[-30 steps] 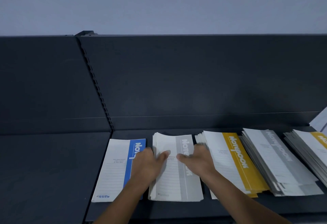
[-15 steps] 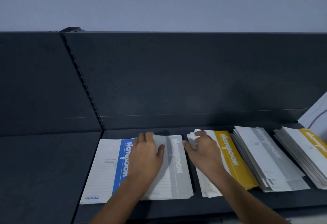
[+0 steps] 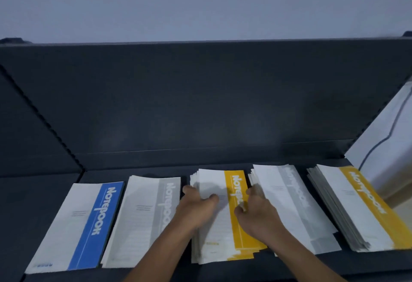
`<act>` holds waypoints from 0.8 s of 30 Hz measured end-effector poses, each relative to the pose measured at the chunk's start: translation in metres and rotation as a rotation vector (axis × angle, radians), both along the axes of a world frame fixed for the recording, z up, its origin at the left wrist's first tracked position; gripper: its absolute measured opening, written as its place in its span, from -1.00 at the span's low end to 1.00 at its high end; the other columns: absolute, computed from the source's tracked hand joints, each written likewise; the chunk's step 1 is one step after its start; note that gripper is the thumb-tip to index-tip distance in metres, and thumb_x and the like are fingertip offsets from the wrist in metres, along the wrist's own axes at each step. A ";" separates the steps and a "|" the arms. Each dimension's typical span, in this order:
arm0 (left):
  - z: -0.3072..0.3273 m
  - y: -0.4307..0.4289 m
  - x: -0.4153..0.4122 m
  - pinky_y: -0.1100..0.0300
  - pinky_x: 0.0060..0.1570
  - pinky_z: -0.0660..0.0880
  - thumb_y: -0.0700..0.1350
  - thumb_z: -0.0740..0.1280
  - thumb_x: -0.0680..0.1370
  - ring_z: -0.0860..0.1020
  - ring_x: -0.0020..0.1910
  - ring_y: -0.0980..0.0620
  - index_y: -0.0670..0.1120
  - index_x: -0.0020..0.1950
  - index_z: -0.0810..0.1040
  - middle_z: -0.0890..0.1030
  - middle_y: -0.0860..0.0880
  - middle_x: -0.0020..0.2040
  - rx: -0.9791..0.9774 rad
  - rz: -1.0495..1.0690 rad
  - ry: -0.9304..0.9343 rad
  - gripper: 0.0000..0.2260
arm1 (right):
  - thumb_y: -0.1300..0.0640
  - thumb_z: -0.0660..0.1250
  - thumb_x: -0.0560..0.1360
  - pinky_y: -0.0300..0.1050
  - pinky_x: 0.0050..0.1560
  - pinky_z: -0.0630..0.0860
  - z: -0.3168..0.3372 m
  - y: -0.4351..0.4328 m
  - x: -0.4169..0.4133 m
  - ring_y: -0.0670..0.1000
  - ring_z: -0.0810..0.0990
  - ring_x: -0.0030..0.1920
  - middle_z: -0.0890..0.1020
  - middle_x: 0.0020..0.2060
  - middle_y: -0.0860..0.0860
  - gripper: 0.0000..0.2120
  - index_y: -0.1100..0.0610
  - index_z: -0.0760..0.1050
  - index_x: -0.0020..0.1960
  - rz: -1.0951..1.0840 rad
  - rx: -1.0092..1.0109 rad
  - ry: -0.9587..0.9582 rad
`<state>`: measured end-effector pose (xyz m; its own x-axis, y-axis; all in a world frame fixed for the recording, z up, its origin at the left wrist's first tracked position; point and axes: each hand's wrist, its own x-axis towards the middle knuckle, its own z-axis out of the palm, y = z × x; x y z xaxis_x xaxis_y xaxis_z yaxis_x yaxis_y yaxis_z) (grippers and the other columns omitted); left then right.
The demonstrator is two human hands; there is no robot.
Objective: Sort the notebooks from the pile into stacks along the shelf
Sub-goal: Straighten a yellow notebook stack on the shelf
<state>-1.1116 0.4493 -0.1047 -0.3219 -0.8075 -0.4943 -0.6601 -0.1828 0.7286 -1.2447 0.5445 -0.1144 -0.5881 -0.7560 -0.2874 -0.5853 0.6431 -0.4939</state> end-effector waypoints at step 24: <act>0.009 0.021 0.022 0.03 0.30 0.48 0.02 0.52 0.48 0.60 0.23 0.13 0.10 0.36 0.48 0.66 0.13 0.21 -0.025 -0.043 0.592 -0.52 | 0.31 0.42 0.42 -0.18 -0.09 0.52 0.024 0.021 -0.017 -0.11 0.64 -0.06 0.66 -0.11 -0.09 -0.63 -0.05 0.46 0.09 -0.094 -0.516 -0.570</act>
<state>-1.0896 0.4698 -0.0961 -0.5698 -0.7967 -0.2016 -0.1465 -0.1429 0.9788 -1.2621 0.5655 -0.0906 -0.5235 -0.8307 -0.1896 -0.1052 0.2838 -0.9531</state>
